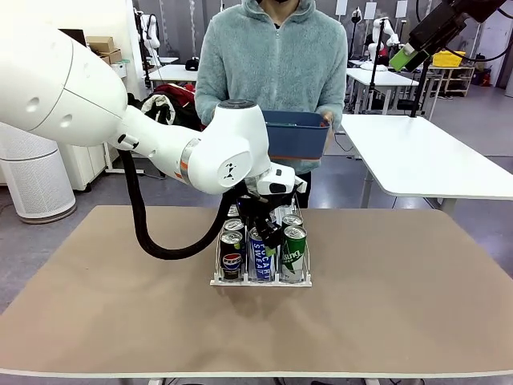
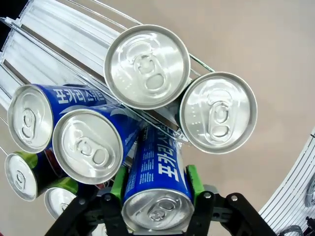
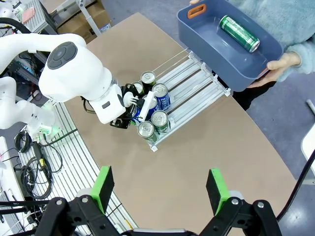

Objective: Fill the beverage cans into the dispenser.
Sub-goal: Place the picked Ionic drink in the line of the Automatic Can Dispenser with the same cans, then pick up the Sprite handed by the human.

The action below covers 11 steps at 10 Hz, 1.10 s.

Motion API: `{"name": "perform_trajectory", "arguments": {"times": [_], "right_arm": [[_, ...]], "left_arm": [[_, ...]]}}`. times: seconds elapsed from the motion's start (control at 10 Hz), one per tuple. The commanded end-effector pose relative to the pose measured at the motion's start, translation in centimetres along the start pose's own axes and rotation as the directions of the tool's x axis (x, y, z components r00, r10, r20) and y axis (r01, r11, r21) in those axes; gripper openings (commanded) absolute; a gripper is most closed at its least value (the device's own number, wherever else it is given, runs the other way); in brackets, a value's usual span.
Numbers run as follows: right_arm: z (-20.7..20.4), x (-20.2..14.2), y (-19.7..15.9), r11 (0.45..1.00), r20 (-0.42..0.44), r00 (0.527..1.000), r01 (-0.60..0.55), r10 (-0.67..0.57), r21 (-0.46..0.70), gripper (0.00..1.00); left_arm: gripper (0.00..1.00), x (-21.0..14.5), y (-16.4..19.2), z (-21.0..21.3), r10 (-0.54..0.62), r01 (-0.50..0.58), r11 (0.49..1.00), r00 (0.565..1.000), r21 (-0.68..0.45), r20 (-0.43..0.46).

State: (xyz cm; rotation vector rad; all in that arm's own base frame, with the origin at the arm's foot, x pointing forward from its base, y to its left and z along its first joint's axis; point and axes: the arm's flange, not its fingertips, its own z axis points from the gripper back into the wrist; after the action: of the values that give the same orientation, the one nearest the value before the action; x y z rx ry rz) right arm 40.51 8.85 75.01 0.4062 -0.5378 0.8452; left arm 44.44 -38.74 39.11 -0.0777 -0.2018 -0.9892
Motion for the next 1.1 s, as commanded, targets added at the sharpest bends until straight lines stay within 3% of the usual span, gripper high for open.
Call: {"name": "perform_trajectory", "arguments": {"times": [0.0, 0.1, 0.3, 0.4, 0.5, 1.0], "right_arm": [[-0.1, -0.1, 0.0, 1.000, -0.002, 1.000, 0.000, 0.000, 0.005, 1.00], [-0.1, -0.1, 0.0, 1.000, -0.002, 1.000, 0.000, 0.000, 0.005, 1.00], [-0.1, -0.1, 0.0, 1.000, -0.002, 1.000, 0.000, 0.000, 0.005, 1.00], [-0.1, -0.1, 0.0, 1.000, -0.002, 1.000, 0.000, 0.000, 0.005, 1.00], [-0.1, -0.1, 0.0, 1.000, -0.002, 1.000, 0.000, 0.000, 0.005, 1.00], [-0.1, -0.1, 0.0, 1.000, -0.002, 1.000, 0.000, 0.000, 0.005, 1.00]], "left_arm": [[0.77, -0.1, -0.4, 1.3, 0.029, -0.029, 0.999, 1.000, 0.027, 0.009], [0.93, -0.3, -0.5, 2.7, 0.042, -0.043, 0.997, 0.999, 0.063, 0.015], [1.00, -0.8, -1.4, 4.5, 0.059, -0.063, 0.992, 0.998, 0.113, 0.032], [1.00, -0.7, -2.0, 5.0, 0.059, -0.065, 0.990, 0.997, 0.127, 0.050], [1.00, 0.1, -0.5, 4.1, 0.045, -0.048, 0.997, 0.998, 0.063, 0.039], [1.00, 0.2, -0.8, 3.9, 0.056, -0.058, 0.995, 0.998, 0.075, 0.033]]}}
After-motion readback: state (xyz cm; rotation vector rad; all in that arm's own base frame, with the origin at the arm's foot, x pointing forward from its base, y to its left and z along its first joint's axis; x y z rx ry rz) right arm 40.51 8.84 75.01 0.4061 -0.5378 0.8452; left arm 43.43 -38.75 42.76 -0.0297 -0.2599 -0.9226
